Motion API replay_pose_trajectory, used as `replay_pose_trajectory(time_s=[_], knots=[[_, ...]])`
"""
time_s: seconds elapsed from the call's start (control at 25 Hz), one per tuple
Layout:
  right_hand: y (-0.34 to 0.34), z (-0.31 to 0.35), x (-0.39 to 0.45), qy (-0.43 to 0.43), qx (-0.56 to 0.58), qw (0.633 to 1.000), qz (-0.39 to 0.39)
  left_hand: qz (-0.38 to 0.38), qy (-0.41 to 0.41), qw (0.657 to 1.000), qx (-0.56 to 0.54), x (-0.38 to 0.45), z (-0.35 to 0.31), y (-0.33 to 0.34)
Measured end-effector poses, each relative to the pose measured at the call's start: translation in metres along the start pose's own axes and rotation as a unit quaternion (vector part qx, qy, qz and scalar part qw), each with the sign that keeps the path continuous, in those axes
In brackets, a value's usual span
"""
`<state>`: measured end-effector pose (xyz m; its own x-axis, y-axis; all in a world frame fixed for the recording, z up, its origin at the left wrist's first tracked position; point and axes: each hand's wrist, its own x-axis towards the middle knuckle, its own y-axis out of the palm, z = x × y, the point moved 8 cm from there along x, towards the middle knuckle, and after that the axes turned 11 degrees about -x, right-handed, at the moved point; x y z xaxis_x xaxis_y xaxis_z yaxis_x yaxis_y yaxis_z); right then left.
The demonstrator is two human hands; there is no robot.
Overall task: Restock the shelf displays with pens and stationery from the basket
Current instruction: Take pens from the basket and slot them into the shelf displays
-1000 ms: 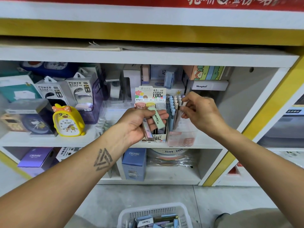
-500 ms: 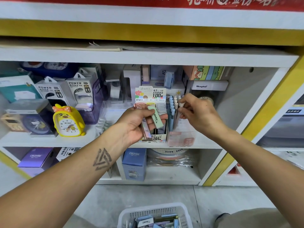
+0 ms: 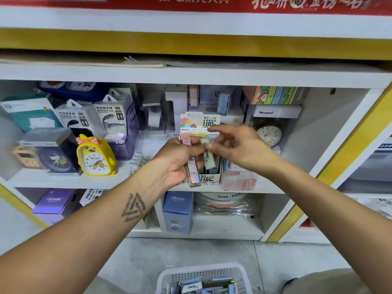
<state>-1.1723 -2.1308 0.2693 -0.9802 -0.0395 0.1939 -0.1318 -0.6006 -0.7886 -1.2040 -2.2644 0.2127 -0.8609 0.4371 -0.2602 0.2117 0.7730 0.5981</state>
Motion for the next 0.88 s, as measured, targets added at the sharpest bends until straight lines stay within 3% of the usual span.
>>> replay_pose_trajectory(time_s=[0.12,0.32,0.4,0.52,0.64,0.88], knots=[[0.018,0.011,0.004,0.011,0.047,0.998,0.048,-0.001,0.011,1.000,0.018,-0.006,-0.006,-0.004],[0.015,0.007,0.012,0.081,0.243,0.967,0.004,-0.032,0.019,0.999,0.019,-0.012,-0.027,-0.021],[0.016,0.009,0.016,0.082,0.261,0.962,-0.007,-0.078,0.033,0.996,0.041,-0.015,-0.041,-0.036],[0.019,0.020,0.026,0.050,0.230,0.971,-0.046,-0.184,0.055,0.976,0.102,-0.024,-0.067,-0.074],[0.027,0.038,0.038,-0.006,0.119,0.988,-0.095,-0.248,0.044,0.959,0.131,-0.032,-0.088,-0.106],[0.062,0.067,0.060,-0.092,-0.025,0.989,-0.110,-0.219,0.015,0.975,0.031,-0.044,-0.093,-0.124]])
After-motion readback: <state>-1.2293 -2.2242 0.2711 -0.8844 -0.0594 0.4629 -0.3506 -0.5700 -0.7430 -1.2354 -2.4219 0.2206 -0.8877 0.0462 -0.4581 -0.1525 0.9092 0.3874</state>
